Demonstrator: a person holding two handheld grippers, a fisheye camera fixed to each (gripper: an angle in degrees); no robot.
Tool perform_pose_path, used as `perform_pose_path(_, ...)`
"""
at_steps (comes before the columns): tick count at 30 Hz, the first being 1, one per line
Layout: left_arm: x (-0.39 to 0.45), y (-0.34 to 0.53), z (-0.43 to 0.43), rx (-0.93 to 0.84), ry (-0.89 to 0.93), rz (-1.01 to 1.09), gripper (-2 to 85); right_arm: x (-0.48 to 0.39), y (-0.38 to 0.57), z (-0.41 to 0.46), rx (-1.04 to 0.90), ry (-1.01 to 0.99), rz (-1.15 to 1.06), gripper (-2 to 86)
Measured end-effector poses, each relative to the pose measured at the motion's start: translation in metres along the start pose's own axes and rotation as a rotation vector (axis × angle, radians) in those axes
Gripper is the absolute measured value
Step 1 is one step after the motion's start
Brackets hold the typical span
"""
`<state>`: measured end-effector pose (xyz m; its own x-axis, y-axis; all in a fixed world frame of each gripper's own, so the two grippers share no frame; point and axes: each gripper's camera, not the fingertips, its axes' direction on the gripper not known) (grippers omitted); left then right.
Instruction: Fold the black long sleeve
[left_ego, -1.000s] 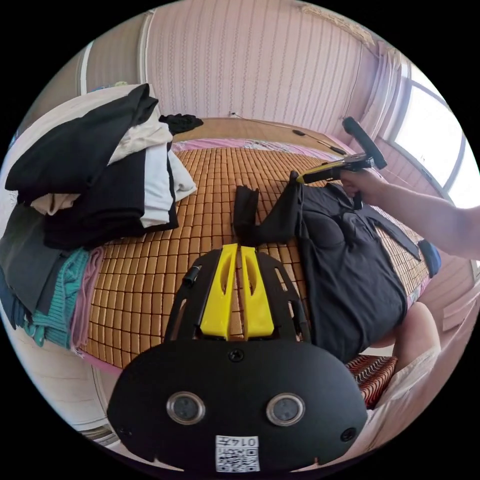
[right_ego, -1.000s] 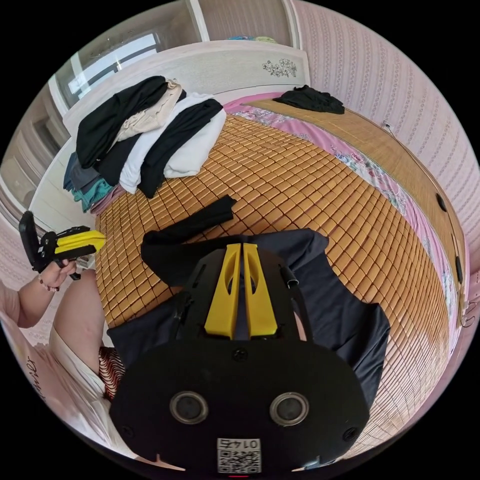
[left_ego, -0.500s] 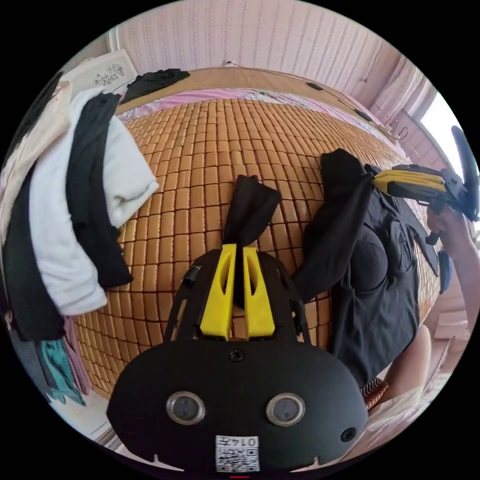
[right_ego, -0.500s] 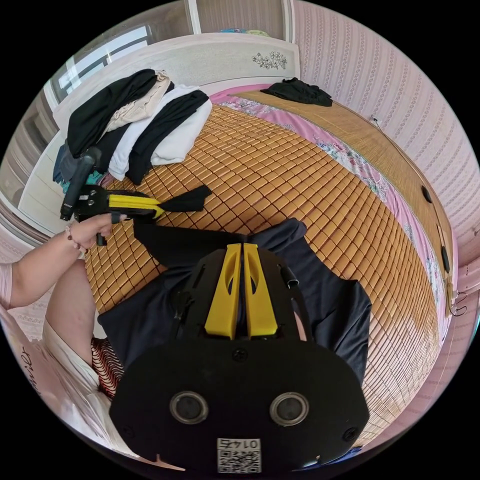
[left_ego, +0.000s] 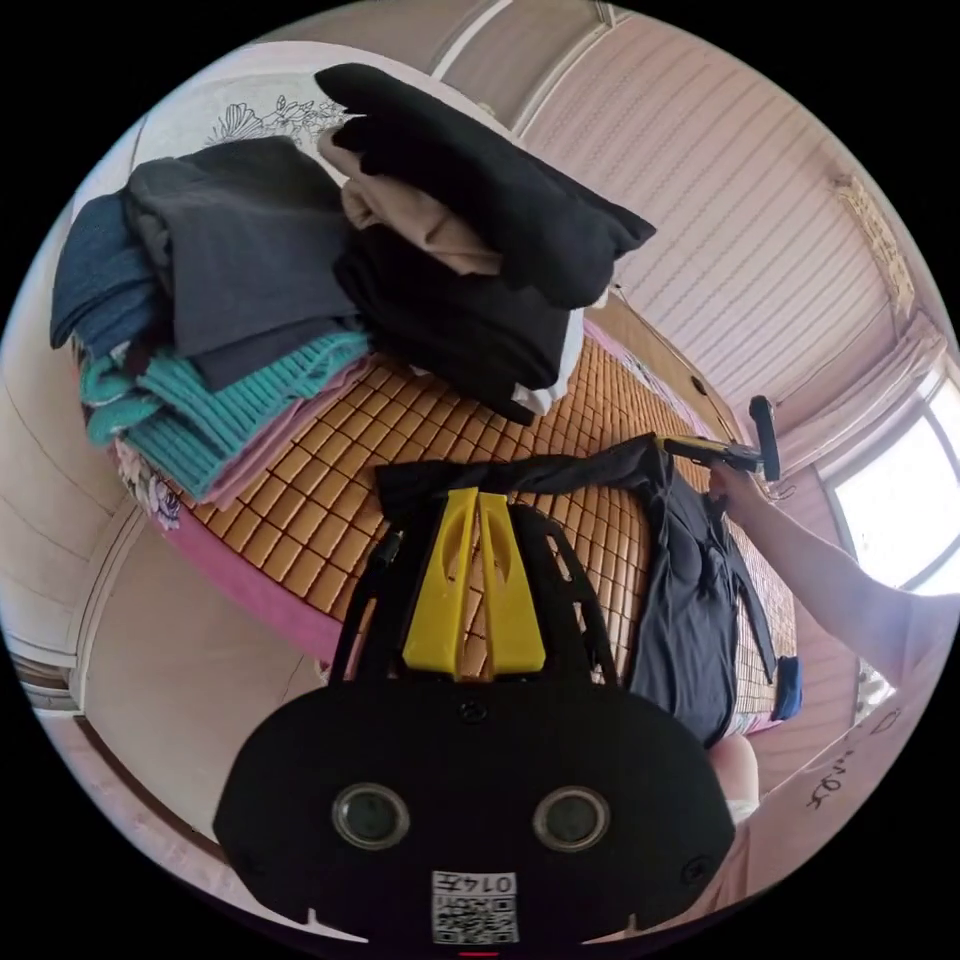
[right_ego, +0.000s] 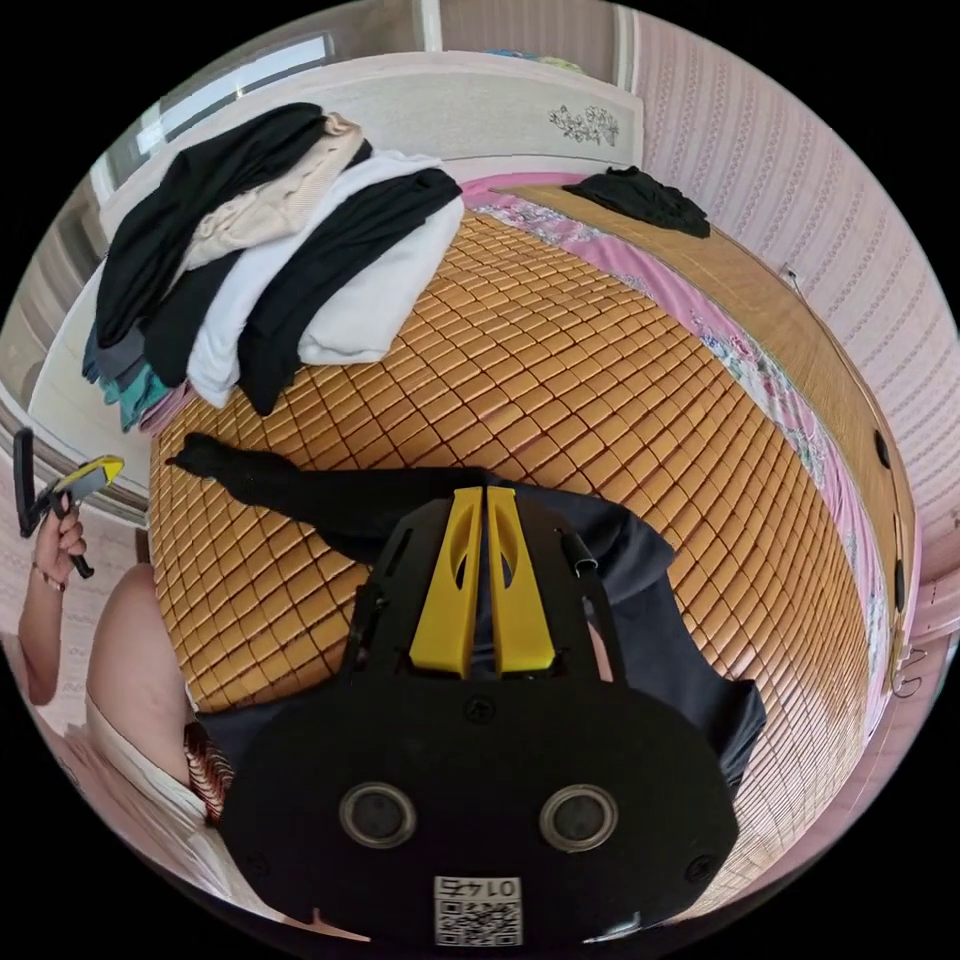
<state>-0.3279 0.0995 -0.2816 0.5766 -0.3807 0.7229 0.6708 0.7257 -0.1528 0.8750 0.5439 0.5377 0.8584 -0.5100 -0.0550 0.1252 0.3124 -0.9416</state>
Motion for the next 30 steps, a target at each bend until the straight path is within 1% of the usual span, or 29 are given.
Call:
perform_pose_path(2,-0.007,-0.001,-0.001,0.015,-0.004,-0.006,-0.6,0.006,-0.006,0.014,-0.016,-0.003,0.028,0.1)
perform_pose_path(4,-0.005,-0.003,0.003,0.004,-0.019,0.05,0.1,0.007,-0.01,0.028,-0.042,0.013,0.028,0.1)
perform_pose_path(5,0.001,-0.006,0.01,-0.03,-0.065,0.135,1.4,0.006,-0.01,0.031,-0.046,0.019,0.024,0.1)
perform_pose_path(6,0.007,-0.01,0.02,-0.091,-0.179,0.221,2.9,0.004,-0.01,0.034,-0.05,0.031,0.012,0.1)
perform_pose_path(8,0.014,-0.016,0.031,-0.129,-0.306,0.325,5.2,0.0,-0.009,0.038,-0.053,0.049,-0.009,0.1)
perform_pose_path(9,0.016,-0.02,0.038,-0.142,-0.305,0.374,6.7,-0.003,-0.007,0.039,-0.053,0.063,-0.024,0.1)
perform_pose_path(11,0.016,-0.028,0.052,-0.199,-0.286,0.406,7.3,-0.006,-0.005,0.041,-0.053,0.076,-0.04,0.0)
perform_pose_path(13,0.015,-0.033,0.068,-0.271,-0.304,0.425,5.2,-0.009,-0.002,0.039,-0.047,0.085,-0.056,0.0)
perform_pose_path(14,0.015,-0.034,0.073,-0.292,-0.327,0.437,2.5,-0.009,0.0,0.038,-0.043,0.086,-0.061,0.0)
perform_pose_path(16,0.013,-0.037,0.065,-0.313,-0.311,0.423,0.4,-0.01,0.006,0.028,-0.02,0.083,-0.099,0.0)
perform_pose_path(17,0.013,-0.038,0.054,-0.358,-0.261,0.426,-0.1,-0.011,0.008,0.025,-0.013,0.084,-0.119,0.0)
perform_pose_path(19,0.017,-0.034,0.02,-0.371,-0.148,0.452,-0.5,-0.015,0.016,0.017,0.009,0.08,-0.23,0.0)
perform_pose_path(21,0.006,-0.035,-0.025,-0.396,0.061,0.395,-0.6,-0.016,0.018,0.019,0.008,0.056,-0.271,0.0)
perform_pose_path(22,-0.001,-0.037,-0.034,-0.388,0.101,0.362,-0.6,-0.015,0.014,0.024,-0.001,0.034,-0.255,0.0)
perform_pose_path(23,-0.019,-0.042,-0.049,-0.323,0.141,0.281,-0.5,-0.015,0.012,0.028,-0.005,0.027,-0.24,0.0)
perform_pose_path(24,-0.039,-0.048,-0.059,-0.253,0.125,0.191,-0.1,-0.017,0.007,0.036,-0.018,0.017,-0.211,0.0)
perform_pose_path(27,-0.082,-0.056,-0.059,-0.184,0.028,0.015,2.9,-0.021,-0.004,0.061,-0.069,0.033,-0.154,0.0)
perform_pose_path(30,-0.095,-0.054,-0.052,-0.185,-0.003,-0.032,4.5,-0.023,-0.008,0.078,-0.106,0.066,-0.119,0.0)
